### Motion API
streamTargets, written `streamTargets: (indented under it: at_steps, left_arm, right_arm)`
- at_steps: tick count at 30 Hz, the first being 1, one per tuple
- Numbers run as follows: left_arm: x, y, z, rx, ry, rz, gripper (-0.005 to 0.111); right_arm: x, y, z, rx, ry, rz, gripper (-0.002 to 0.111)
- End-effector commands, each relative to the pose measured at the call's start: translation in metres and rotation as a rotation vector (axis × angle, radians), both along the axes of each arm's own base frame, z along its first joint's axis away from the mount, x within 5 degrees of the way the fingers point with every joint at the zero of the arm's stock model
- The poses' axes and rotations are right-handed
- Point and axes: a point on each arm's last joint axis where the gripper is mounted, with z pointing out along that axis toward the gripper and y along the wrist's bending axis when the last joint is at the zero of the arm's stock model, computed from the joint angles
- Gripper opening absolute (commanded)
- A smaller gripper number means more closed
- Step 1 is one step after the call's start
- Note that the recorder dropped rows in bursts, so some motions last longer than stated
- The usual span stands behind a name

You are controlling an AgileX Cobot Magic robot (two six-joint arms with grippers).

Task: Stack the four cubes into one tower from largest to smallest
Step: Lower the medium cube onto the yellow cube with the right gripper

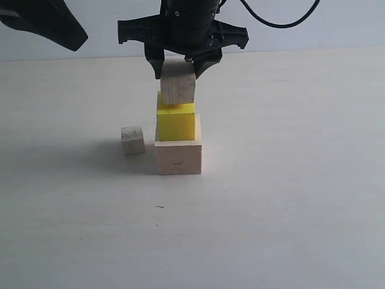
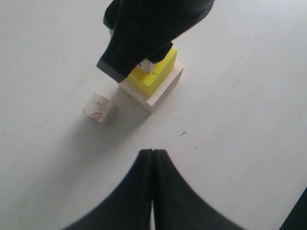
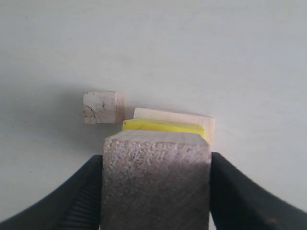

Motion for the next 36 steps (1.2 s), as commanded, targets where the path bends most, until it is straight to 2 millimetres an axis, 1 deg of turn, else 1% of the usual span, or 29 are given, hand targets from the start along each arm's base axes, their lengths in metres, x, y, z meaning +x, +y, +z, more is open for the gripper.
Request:
streamTargets:
  at_steps: [1, 4, 28, 36]
  left_arm:
    - [-0.002, 0.001, 0.002, -0.019, 0.000, 0.005, 0.000]
    - [-0.002, 0.001, 0.002, -0.020, 0.001, 0.005, 0.000]
    - [-0.002, 0.001, 0.002, -0.018, -0.001, 0.002, 0.000]
    - [-0.002, 0.001, 0.002, -0.017, -0.002, 0.000, 0.000]
  right_arm:
    - [0.001, 0.001, 0.001, 0.002, -0.013, 0.001, 0.000]
    - [0.003, 0.002, -0.007, -0.020, 0.010, 0.001, 0.000]
    - [0.003, 0.003, -0.006, -0.009, 0.004, 0.001, 0.000]
    - [0.000, 0.000, 0.004, 0.005, -0.013, 0.001, 0.000]
